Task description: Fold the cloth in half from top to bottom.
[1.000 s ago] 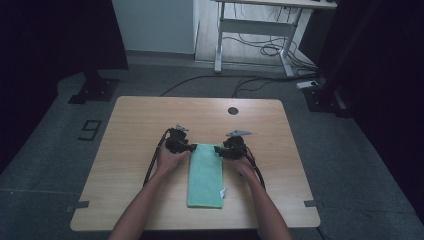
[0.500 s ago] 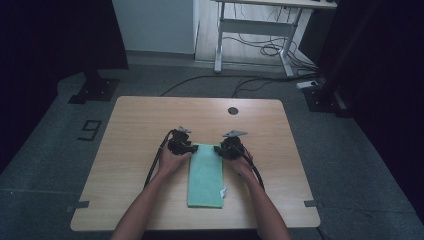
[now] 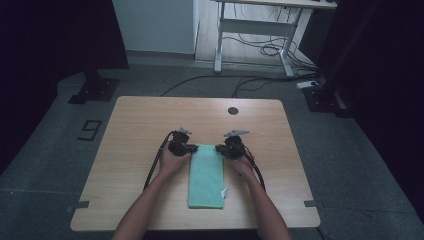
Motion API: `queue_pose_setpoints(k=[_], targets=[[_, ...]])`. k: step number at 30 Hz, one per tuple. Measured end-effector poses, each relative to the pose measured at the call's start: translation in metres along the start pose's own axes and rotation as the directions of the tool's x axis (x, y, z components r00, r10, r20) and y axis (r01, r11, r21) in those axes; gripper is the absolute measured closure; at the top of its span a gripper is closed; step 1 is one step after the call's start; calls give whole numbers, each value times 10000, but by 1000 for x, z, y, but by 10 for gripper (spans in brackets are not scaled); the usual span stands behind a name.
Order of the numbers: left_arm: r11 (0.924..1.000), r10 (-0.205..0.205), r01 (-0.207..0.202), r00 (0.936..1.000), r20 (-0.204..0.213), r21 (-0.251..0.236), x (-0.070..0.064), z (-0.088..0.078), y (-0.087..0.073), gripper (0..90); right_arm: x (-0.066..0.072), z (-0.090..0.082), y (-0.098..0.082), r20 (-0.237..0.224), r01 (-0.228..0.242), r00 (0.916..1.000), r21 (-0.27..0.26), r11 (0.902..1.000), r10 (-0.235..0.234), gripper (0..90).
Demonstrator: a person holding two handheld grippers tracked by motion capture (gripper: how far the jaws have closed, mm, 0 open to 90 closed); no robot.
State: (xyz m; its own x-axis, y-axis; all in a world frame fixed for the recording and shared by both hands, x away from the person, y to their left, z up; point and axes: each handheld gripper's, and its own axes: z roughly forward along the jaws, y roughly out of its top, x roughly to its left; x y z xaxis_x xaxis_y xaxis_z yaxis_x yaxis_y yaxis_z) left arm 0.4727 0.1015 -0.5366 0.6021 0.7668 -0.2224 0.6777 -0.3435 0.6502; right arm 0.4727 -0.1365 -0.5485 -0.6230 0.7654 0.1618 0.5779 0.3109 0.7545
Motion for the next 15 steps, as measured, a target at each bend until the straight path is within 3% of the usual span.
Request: queue_pose_setpoints(k=[9,15], targets=[[9970,539,-545,9985,-124,-544,-10,-17,6,867,3,-14,4,-43,248,9997,-387,9989,-250,854],[9919,792,-802,9968,-139,-988,-13,-30,10,867,6,-25,9,-117,337,9993,-983,9946,-350,855]])
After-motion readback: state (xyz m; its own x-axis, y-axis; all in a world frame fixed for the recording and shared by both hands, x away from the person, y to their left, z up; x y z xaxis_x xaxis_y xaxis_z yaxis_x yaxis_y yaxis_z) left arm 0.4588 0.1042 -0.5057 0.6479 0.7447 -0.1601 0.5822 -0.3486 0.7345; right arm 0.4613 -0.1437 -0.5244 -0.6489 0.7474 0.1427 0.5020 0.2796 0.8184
